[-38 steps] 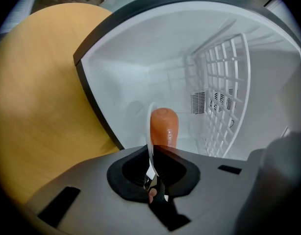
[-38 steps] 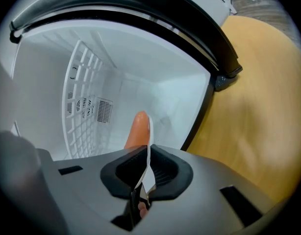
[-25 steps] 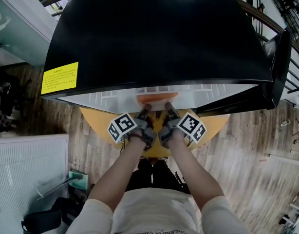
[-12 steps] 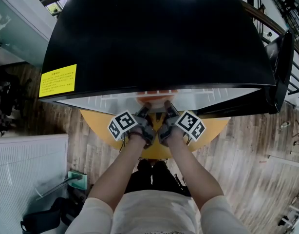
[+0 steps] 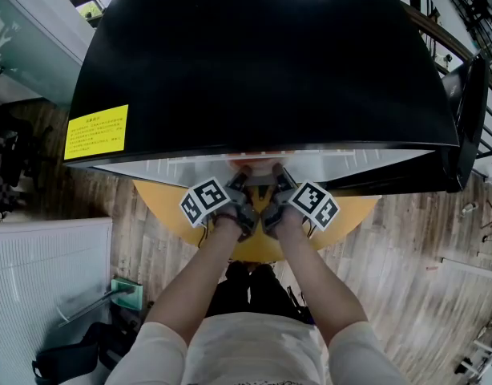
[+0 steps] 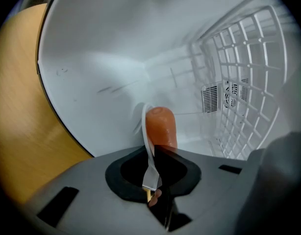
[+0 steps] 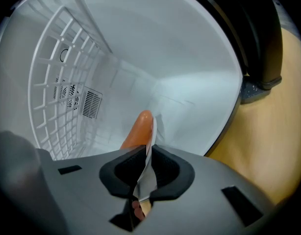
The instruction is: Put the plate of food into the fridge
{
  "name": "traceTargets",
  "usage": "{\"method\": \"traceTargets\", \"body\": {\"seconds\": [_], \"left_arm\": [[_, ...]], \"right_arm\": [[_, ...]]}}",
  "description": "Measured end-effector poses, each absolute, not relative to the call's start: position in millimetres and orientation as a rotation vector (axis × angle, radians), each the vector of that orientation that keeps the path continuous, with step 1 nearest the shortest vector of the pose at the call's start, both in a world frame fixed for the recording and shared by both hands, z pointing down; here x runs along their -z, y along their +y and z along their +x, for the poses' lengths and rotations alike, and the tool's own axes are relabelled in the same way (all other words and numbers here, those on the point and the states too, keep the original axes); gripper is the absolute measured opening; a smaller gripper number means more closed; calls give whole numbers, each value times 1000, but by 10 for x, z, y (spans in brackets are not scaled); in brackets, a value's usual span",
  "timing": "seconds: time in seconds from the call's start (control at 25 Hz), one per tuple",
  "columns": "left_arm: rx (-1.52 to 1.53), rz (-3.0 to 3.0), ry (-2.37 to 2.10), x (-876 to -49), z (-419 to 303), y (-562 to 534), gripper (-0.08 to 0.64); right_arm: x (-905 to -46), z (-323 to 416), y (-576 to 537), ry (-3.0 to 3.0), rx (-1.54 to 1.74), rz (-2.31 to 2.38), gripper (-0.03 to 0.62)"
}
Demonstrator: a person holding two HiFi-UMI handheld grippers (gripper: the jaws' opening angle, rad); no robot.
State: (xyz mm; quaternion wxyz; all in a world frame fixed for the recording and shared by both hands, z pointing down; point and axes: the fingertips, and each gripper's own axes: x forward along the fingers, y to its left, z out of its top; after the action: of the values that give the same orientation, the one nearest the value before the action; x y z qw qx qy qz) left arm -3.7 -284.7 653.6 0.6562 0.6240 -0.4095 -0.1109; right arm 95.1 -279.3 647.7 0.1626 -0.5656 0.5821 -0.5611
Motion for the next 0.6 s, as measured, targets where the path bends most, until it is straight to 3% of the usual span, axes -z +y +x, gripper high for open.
{"method": "traceTargets", "body": {"seconds": [0.6], "left_arm": [[198,1440,-923,-6530,5,-2856,58]], "right_arm": [[-6434,959,-2834,1858,1491,-1784,75]]}}
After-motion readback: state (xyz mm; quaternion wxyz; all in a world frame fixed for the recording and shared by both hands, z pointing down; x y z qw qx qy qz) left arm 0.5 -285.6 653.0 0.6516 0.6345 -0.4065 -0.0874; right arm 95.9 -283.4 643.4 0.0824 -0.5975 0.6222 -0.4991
